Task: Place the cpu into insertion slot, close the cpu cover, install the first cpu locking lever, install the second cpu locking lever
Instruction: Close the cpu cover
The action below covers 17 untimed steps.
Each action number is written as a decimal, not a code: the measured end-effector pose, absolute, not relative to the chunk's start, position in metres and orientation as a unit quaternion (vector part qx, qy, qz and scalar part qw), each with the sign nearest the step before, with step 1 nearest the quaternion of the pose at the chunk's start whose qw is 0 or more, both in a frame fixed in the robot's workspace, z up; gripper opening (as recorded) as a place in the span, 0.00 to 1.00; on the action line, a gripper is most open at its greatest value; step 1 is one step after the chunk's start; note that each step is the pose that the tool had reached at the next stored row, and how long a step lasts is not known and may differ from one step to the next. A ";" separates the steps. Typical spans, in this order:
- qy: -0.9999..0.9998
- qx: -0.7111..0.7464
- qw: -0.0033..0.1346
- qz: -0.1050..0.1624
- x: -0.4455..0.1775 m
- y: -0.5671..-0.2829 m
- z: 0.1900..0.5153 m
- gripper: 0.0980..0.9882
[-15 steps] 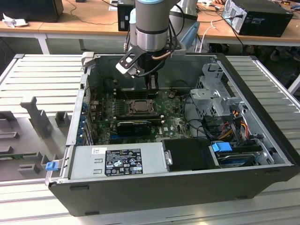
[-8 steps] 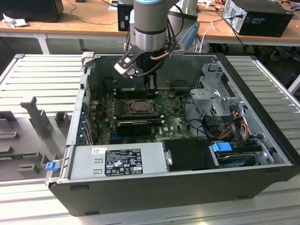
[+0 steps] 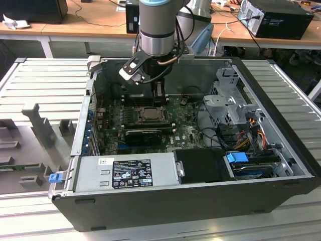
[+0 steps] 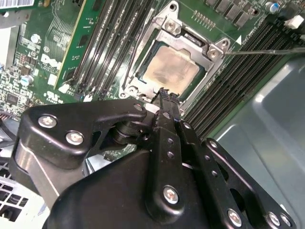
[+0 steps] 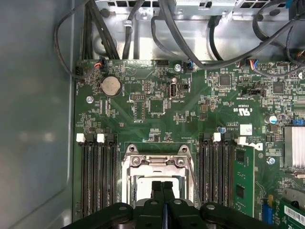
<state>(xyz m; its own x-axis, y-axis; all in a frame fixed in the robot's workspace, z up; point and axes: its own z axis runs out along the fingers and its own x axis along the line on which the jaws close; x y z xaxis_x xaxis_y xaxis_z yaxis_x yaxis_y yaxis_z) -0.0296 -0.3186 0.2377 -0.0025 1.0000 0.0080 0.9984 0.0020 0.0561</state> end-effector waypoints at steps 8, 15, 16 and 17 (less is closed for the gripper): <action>0.711 0.703 0.015 0.021 -0.038 -0.319 0.234 0.01; 0.711 0.703 0.014 0.020 -0.039 -0.319 0.233 0.01; 0.711 0.702 0.014 0.020 -0.040 -0.319 0.233 0.01; 0.712 0.702 0.014 0.020 -0.041 -0.319 0.233 0.01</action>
